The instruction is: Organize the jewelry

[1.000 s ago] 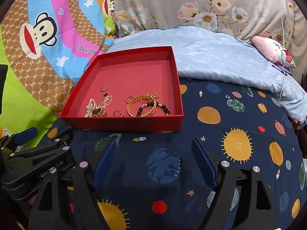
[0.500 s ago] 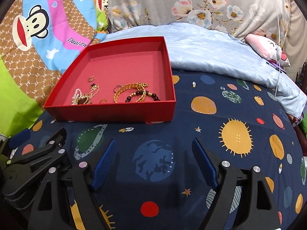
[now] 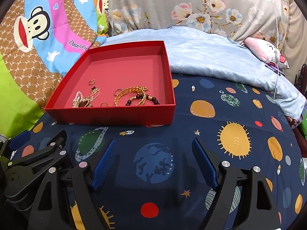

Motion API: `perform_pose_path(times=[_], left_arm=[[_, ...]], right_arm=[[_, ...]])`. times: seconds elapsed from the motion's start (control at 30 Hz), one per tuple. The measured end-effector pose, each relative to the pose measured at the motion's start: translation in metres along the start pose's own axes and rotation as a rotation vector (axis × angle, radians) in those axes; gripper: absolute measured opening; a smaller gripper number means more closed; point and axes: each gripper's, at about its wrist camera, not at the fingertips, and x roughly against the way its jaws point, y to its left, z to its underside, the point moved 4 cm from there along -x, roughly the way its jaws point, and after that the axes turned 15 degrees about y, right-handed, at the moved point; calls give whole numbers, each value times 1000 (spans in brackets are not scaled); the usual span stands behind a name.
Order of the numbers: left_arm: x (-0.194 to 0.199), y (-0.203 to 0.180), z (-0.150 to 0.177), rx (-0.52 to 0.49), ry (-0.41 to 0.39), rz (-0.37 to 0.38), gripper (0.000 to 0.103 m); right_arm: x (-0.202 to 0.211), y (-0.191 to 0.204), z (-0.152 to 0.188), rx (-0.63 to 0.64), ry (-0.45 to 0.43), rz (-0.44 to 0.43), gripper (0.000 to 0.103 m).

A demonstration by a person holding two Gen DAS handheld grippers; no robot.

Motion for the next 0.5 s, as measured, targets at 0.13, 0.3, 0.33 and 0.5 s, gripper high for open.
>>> perform_pose_path(times=[0.13,0.3,0.33,0.5], left_arm=[[3,0,0,2,-16,-4,85],[5,2,0,13,-28,8,85],[6,2,1,15,-29,5,85],[6,3,1,21,-28,1,85]], right_arm=[[2,0,0,-2,-10,4,80],[3,0,1,0,-13,2,80],[3,0,1,2,-12,2,81],[2,1,2,7,-10,10,81]])
